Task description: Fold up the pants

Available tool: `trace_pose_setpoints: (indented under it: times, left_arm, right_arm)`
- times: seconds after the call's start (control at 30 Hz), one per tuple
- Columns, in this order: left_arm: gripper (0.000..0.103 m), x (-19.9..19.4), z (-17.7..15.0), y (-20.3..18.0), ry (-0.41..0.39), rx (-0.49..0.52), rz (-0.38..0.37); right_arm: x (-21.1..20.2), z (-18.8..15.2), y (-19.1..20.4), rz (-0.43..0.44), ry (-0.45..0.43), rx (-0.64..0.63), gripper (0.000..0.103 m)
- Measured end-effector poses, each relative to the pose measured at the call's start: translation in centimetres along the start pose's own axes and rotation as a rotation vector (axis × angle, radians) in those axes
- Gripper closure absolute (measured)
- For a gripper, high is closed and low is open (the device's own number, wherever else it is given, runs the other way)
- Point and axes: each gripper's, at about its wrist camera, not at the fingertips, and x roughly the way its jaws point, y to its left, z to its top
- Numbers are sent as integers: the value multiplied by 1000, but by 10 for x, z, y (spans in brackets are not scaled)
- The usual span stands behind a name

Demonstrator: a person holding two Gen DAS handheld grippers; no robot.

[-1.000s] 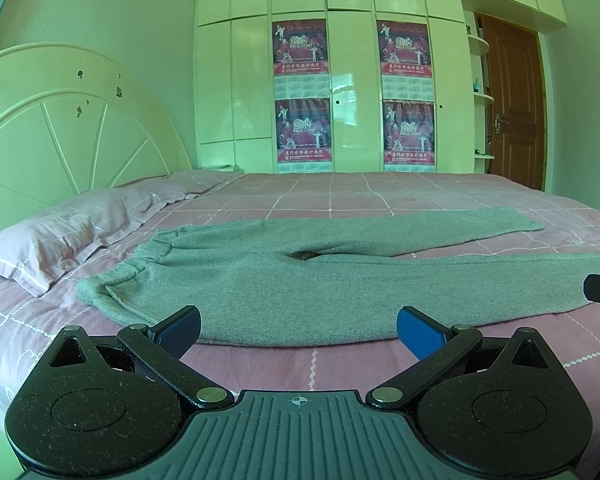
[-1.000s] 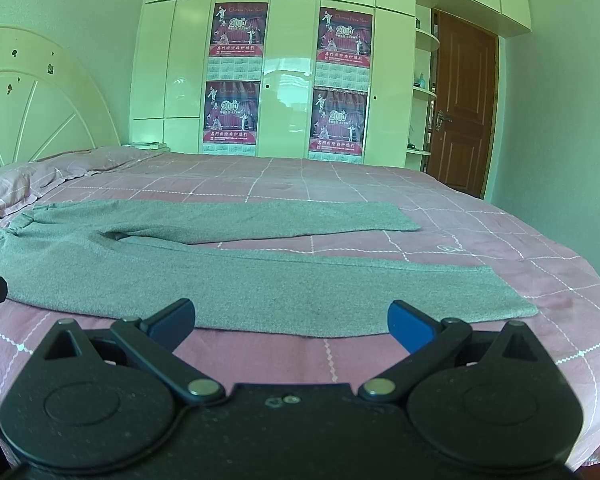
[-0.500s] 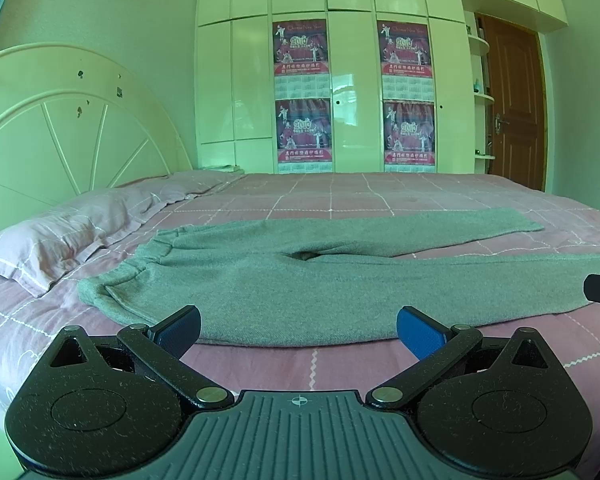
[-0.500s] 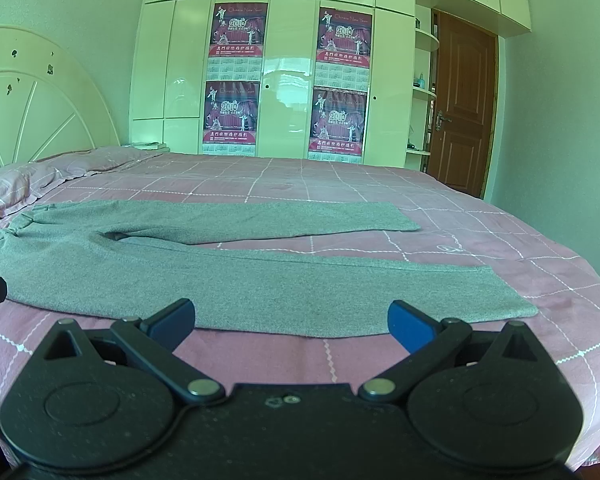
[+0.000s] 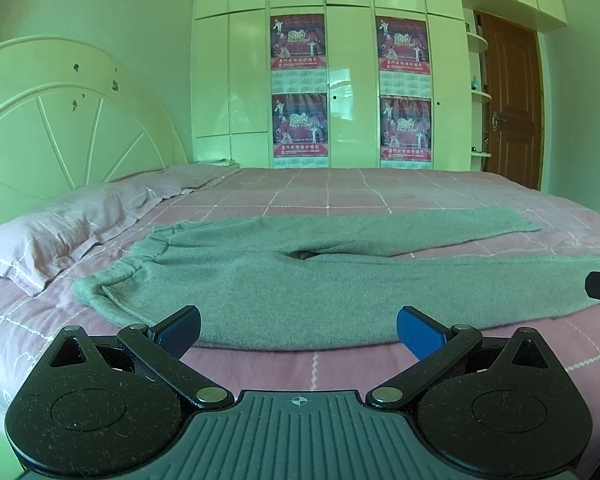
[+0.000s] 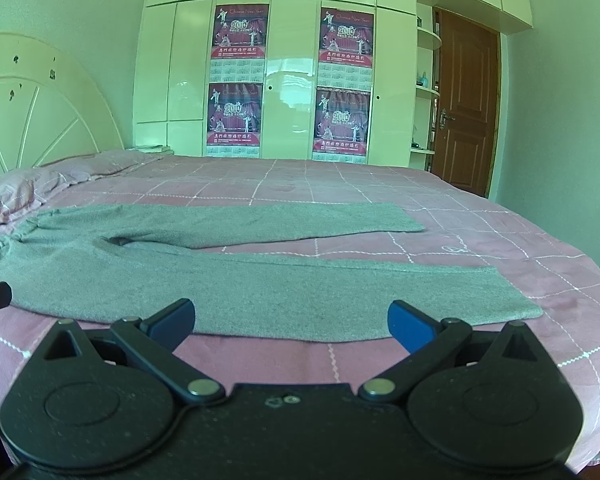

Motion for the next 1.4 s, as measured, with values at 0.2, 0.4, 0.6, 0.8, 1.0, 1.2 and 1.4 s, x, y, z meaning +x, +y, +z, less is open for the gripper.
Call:
trace_pose_setpoints:
  times: [0.2, 0.4, 0.6, 0.8, 1.0, 1.2, 1.4]
  left_arm:
    - [0, 30, 26, 42, 31, -82, -18]
    - [0, 90, 65, 91, 51, -51, 6]
    - [0, 173, 108, 151, 67, -3, 55]
    - [0, 282, 136, 204, 127, 33, 47]
    - [21, 387, 120, 246, 259, -20, 23]
    - [25, 453, 96, 262, 359, -61, -3]
    - [25, 493, 92, 272, 396, -57, -90]
  right_arm:
    - [23, 28, -7, 51, 6, 22, 6]
    - [70, 65, 10, 117, -13, -40, 6]
    - [137, 116, 29, 169, -16, -60, 6]
    - [216, 154, 64, 185, 8, -136, 6]
    - [301, 163, 93, 207, 75, -164, 15]
    - [364, 156, 115, 250, 124, -237, 22]
    - [394, 145, 115, 262, 149, -244, 23]
